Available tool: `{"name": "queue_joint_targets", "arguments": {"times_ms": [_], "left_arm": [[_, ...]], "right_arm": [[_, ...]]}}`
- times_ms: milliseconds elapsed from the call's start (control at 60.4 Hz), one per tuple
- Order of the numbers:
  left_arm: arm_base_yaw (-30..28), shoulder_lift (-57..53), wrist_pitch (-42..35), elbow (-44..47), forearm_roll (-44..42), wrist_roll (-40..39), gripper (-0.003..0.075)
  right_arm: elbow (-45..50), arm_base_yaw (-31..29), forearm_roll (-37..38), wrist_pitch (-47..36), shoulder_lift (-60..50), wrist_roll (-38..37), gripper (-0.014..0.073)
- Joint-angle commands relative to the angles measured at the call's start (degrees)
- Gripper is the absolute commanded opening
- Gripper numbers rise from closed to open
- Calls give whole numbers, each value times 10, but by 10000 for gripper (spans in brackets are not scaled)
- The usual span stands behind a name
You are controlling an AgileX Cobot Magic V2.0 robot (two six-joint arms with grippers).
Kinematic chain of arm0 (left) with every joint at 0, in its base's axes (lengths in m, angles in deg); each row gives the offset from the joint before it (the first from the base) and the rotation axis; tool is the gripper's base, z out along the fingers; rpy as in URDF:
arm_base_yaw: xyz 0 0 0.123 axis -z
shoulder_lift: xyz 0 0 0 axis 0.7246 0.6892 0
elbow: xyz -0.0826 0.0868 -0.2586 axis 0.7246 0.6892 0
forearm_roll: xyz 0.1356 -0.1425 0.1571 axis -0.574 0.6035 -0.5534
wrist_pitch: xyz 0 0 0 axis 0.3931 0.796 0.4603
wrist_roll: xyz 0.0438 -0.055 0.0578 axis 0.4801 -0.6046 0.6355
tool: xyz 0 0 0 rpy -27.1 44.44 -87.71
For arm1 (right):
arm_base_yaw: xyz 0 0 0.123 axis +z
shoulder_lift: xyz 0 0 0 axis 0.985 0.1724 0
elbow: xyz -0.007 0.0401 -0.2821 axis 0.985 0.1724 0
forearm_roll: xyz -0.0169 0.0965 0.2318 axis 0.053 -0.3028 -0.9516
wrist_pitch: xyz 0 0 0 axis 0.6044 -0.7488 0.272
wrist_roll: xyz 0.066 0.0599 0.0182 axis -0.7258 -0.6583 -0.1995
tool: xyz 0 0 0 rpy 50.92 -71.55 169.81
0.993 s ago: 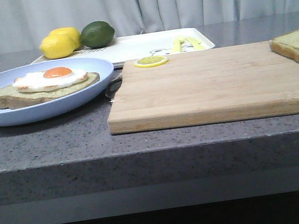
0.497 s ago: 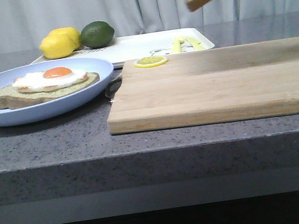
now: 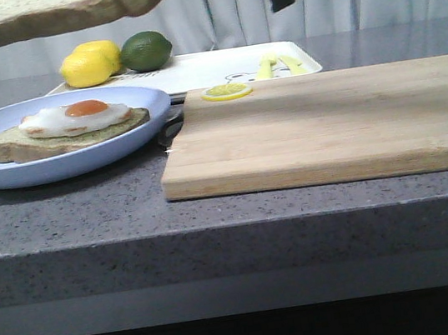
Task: Place bread and move sandwich to tray
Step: 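Lift the bread slice and carry it over the egg toast, then lower the bread onto the egg and open the right gripper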
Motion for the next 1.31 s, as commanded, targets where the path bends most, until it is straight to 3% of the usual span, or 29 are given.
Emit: {"name": "queue_joint_targets", "arguments": {"times_ms": [0, 298, 712, 811, 1142, 1291], "left_arm": [[1, 5, -46, -23, 2, -5, 620], [1, 5, -46, -23, 2, -5, 620], [1, 5, -46, -23, 2, -5, 620], [1, 5, -46, -23, 2, -5, 620], [1, 5, -46, -23, 2, -5, 620], [1, 5, -46, -23, 2, -5, 620]], "right_arm": [[-14, 19, -71, -46, 1, 9, -75], [-15, 38, -127, -20, 80, 9, -75], [-45, 38, -129, 0, 100, 9, -64], [-45, 38, -123, 0, 100, 9, -3], [-45, 35, -107, 21, 99, 9, 341], [-41, 34, -91, 34, 94, 9, 400]]}}
